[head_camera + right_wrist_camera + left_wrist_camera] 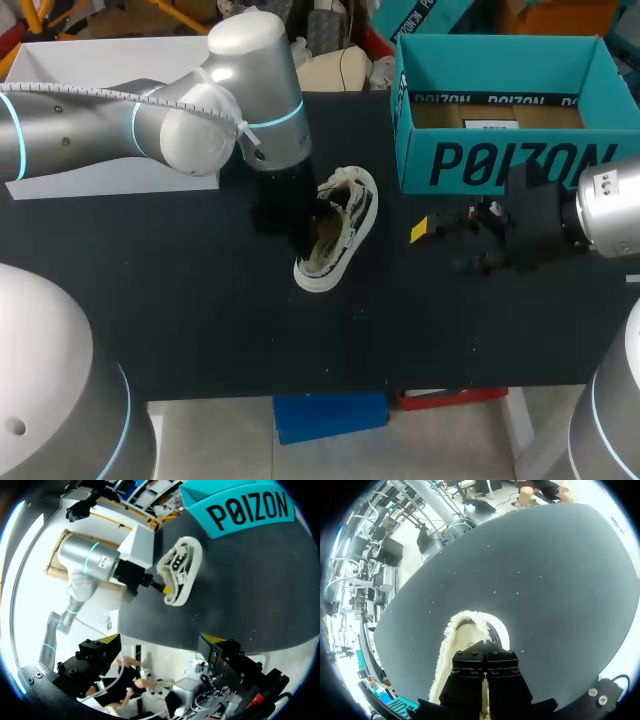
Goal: Take the shoe out of the shoebox, open the shoe tongue, remove and reinsert the insole, then place the shoe into the shoebox
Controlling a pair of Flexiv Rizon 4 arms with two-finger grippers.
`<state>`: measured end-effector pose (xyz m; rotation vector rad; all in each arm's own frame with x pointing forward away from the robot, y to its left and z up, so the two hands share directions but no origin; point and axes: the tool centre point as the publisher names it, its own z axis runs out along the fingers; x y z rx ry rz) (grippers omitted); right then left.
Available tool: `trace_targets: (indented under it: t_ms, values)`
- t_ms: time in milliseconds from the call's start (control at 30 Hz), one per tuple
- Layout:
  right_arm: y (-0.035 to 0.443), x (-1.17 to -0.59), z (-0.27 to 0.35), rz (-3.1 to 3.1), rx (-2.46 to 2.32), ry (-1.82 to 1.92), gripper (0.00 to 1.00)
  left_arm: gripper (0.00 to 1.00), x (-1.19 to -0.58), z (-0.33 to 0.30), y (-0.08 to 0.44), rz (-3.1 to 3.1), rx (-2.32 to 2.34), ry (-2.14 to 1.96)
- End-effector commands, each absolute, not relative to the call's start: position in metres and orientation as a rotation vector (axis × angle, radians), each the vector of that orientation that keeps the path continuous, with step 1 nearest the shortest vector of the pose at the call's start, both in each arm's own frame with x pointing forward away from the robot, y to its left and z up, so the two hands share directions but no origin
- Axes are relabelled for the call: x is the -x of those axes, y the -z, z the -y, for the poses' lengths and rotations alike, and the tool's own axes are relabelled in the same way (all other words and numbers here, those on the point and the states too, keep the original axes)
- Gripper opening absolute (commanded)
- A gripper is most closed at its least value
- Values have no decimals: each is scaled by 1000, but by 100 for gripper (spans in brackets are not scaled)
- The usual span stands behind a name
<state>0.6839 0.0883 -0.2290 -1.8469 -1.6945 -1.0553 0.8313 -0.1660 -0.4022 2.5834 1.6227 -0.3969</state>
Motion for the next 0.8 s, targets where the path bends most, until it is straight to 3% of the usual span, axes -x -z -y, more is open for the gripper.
trace_targets:
  t_ms: [33, 800]
  values:
    - [229, -684, -89, 1695, 1849, 1054, 100, 0, -835, 173, 411, -1625, -2607, 387]
    - [229, -684, -89, 1695, 1849, 1054, 100, 0, -834, 185, 425, -1589, -2668, 331]
